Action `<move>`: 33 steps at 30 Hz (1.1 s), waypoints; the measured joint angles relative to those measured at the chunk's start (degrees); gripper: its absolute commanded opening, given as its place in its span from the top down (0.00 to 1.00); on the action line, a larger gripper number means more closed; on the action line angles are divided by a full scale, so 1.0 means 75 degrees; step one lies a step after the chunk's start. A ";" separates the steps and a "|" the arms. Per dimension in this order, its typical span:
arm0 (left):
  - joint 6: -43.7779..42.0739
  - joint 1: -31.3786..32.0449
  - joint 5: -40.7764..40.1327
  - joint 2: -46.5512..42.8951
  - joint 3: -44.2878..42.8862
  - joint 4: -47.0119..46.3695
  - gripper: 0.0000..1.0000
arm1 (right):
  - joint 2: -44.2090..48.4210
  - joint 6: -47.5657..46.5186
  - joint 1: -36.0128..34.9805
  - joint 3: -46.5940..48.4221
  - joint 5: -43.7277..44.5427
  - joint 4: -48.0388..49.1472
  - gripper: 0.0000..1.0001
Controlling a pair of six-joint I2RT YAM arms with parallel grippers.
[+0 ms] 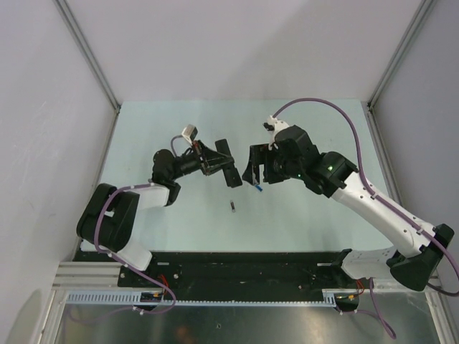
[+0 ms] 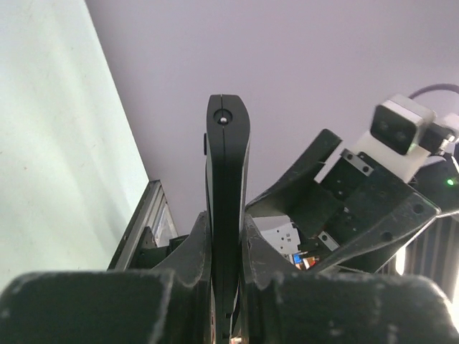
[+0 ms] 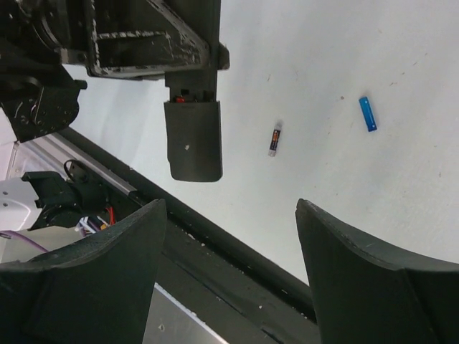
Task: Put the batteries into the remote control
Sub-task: Load the battery cover into the remote control.
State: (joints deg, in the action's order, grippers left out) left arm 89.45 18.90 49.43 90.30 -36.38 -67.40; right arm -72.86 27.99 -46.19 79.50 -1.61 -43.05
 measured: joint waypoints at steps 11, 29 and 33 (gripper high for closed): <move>0.0070 0.0125 -0.0373 0.0006 0.0408 0.0425 1.00 | -0.0498 -0.0093 -0.0347 0.0032 0.0487 -0.0128 0.21; 0.0064 0.0251 -0.0376 0.0076 0.0408 0.0787 1.00 | -0.1285 -0.0160 -0.0510 0.0114 -0.0050 0.0321 0.15; 0.0064 0.0251 -0.0364 0.0076 0.0408 0.0787 1.00 | -0.1460 -0.0227 -0.0510 0.0187 -0.0064 0.0350 0.16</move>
State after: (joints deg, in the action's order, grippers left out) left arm 89.93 20.78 46.70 90.87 -33.32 -61.49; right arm -83.81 26.28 -50.02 80.90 -2.09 -40.42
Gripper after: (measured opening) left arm 0.139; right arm 0.849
